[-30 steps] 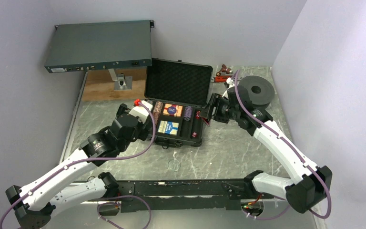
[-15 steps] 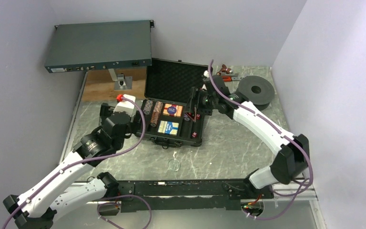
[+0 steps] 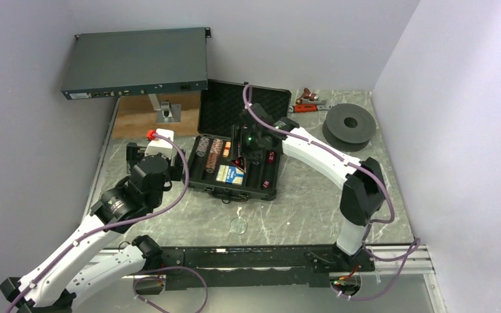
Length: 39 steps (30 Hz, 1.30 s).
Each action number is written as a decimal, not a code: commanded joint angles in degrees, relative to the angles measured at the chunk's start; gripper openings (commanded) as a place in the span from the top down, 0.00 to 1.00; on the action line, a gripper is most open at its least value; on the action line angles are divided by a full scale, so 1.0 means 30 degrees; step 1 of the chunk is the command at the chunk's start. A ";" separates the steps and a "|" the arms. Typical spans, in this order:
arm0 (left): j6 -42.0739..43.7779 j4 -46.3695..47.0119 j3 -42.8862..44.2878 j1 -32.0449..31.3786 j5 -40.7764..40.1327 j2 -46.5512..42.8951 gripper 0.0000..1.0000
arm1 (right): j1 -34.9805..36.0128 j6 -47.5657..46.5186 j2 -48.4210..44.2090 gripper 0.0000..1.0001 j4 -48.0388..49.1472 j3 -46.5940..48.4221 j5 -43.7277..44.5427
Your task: Pack up texas hold em set
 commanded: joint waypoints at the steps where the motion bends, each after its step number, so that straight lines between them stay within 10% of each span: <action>1: -0.0132 0.0409 0.0509 0.0130 -0.0184 0.0020 0.00 | 0.0739 0.1058 0.1116 1.00 -0.1111 0.1938 0.0913; 39: 0.0003 0.0538 0.0460 0.0274 0.0255 0.0060 0.00 | 0.1698 0.2362 0.4439 1.00 -0.1904 0.3322 0.2217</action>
